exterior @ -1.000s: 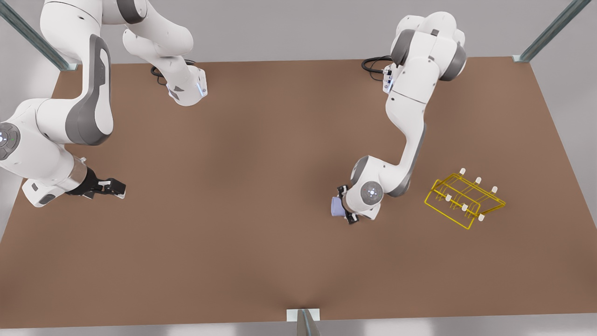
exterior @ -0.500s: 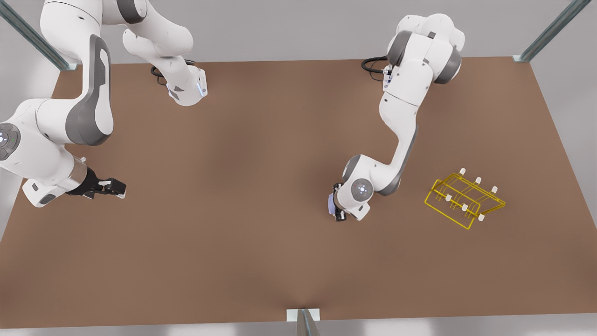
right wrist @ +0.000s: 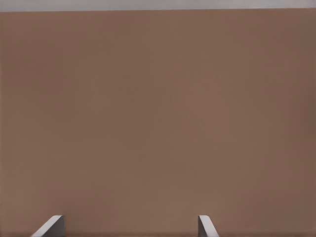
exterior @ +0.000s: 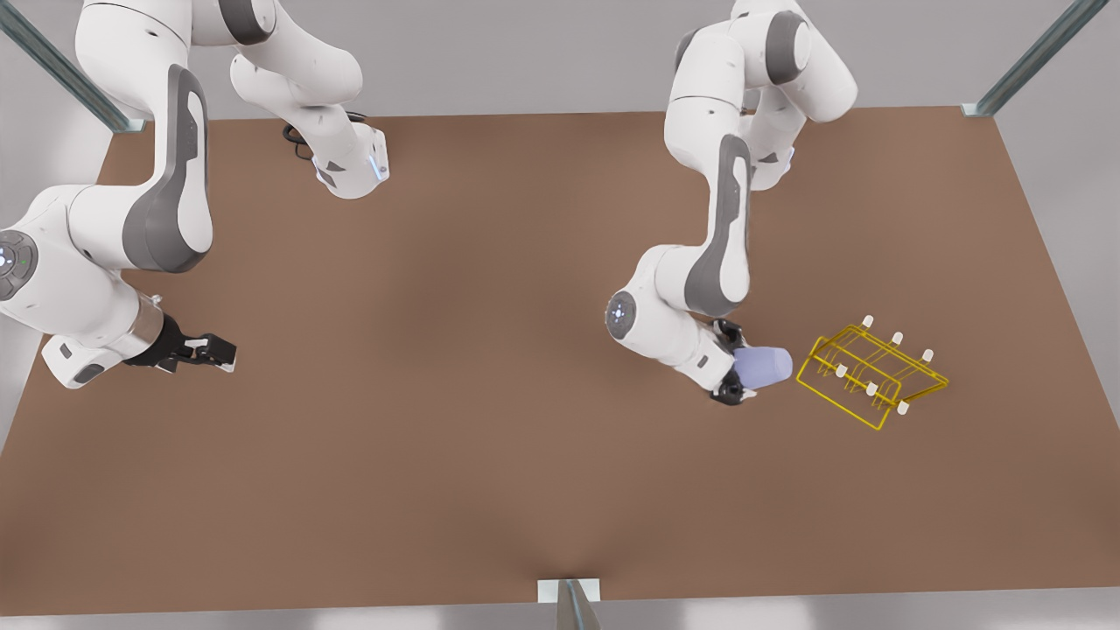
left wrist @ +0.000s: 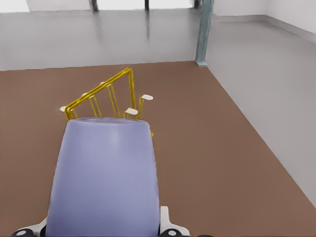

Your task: Place the cup on the cup holder

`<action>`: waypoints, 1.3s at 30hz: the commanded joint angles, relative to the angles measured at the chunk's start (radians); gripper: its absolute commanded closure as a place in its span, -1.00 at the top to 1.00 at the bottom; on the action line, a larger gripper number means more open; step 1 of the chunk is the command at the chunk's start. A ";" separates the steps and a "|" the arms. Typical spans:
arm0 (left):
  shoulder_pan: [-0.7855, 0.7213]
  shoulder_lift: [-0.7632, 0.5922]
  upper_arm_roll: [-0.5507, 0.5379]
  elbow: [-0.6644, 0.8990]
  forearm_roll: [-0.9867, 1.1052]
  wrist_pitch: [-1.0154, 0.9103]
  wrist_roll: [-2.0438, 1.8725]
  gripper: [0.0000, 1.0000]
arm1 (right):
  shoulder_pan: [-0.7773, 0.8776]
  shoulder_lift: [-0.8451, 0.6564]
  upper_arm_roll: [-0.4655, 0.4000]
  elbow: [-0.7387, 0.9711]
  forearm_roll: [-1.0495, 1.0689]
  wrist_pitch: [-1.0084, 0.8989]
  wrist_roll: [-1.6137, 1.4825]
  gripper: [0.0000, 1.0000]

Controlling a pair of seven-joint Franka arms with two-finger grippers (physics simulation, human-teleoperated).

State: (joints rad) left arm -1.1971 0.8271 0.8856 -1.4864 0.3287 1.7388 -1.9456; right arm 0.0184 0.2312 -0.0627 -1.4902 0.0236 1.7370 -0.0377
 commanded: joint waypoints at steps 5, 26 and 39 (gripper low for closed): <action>-0.025 0.195 0.133 -0.090 0.210 0.053 0.025 0.66 | -0.002 -0.001 0.000 -0.001 0.001 -0.001 -0.002 1.00; 0.076 0.228 0.179 -0.301 0.297 0.291 -0.133 0.66 | 0.000 0.005 0.001 0.010 0.009 -0.001 -0.001 1.00; 0.087 0.241 0.161 -0.321 0.299 0.291 -0.168 0.66 | 0.000 0.004 0.001 0.008 0.005 -0.002 -0.004 1.00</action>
State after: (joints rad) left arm -1.1091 1.0675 1.0460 -1.8028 0.6254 2.0264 -2.0490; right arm 0.0187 0.2360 -0.0612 -1.4823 0.0287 1.7363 -0.0390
